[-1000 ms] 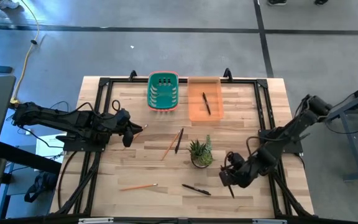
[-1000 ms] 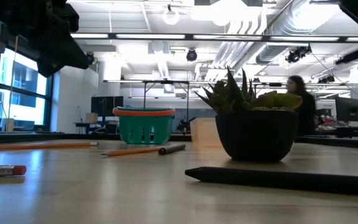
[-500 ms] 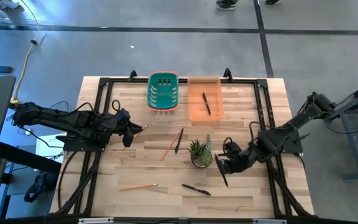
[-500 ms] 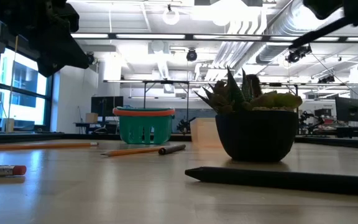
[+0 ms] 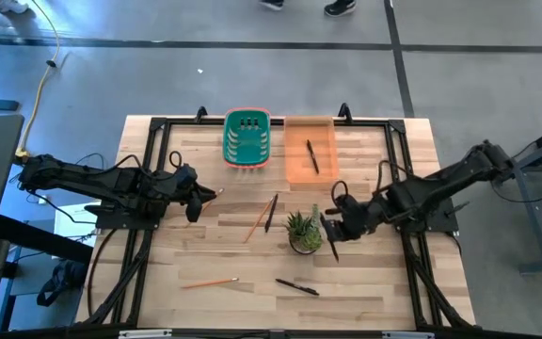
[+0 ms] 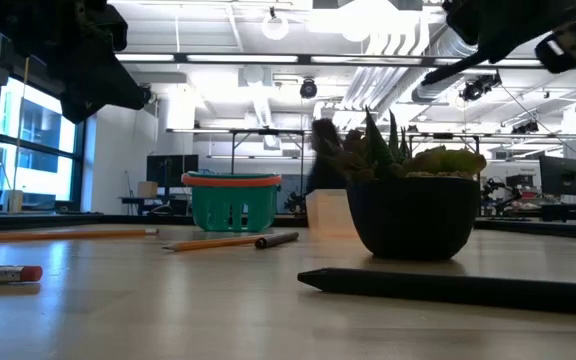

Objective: Sort pens & pencils
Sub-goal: Put the bottom right black ballpoint pen into the orange bin

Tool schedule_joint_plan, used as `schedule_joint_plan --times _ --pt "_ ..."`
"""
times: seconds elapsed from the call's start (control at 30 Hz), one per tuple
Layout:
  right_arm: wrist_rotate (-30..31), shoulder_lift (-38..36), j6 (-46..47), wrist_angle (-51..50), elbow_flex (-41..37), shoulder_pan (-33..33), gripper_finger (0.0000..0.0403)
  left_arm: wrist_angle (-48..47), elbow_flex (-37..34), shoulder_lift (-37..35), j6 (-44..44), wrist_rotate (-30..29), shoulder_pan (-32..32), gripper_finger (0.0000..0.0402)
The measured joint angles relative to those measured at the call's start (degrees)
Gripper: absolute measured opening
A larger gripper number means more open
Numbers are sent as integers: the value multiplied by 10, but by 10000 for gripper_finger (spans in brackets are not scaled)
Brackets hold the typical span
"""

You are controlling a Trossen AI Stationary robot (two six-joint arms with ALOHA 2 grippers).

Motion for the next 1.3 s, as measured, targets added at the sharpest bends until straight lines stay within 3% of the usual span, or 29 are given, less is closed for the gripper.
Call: schedule_joint_plan --times 0.37,1.3 --pt "-71 -3 -98 -20 0 -116 2 11 0 0 -2 0 0 58" --pt "-200 -1 -333 -30 0 -502 2 25 0 0 0 -1 0 58"
